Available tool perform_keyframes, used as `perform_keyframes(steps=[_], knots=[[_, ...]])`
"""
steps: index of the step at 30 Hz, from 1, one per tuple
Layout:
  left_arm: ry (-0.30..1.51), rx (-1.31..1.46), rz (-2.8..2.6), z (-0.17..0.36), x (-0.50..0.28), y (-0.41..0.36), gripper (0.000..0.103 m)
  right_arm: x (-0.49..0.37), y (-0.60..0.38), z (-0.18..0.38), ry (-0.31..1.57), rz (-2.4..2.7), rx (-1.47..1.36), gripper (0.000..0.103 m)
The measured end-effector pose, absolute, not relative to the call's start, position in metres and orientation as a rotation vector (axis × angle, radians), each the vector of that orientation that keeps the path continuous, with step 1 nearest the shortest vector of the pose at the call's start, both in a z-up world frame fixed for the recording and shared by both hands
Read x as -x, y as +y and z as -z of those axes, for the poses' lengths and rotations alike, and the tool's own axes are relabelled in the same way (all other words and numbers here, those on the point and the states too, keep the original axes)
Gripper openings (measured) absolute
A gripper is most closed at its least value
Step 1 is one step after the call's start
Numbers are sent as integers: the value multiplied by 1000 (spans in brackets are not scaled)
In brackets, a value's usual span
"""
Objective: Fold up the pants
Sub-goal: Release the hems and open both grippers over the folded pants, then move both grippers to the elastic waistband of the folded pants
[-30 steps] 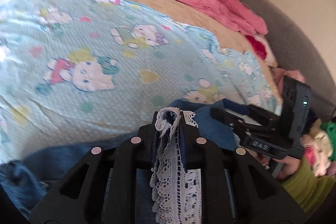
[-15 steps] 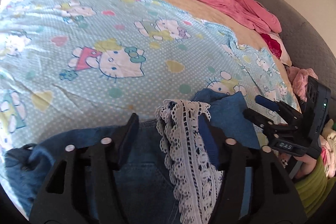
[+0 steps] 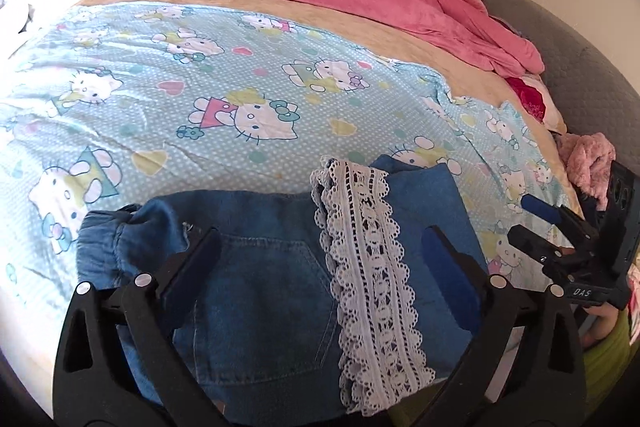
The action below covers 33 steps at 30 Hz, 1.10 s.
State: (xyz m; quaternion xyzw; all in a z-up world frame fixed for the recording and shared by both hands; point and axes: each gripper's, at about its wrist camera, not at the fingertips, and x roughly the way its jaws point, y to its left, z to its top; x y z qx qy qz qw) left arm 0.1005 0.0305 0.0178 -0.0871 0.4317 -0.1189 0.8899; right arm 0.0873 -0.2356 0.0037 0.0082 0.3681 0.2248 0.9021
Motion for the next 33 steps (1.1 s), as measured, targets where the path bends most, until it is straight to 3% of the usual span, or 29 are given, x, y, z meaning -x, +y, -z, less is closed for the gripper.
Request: perform_keyframes(steps=[25,33], knots=[[1004,288,289,17,-23,30,93,-23,-229,5,777,-574,23,95],[1072,358,346,43,-23,13,79,-18,-214,18,807,-650,54,93]])
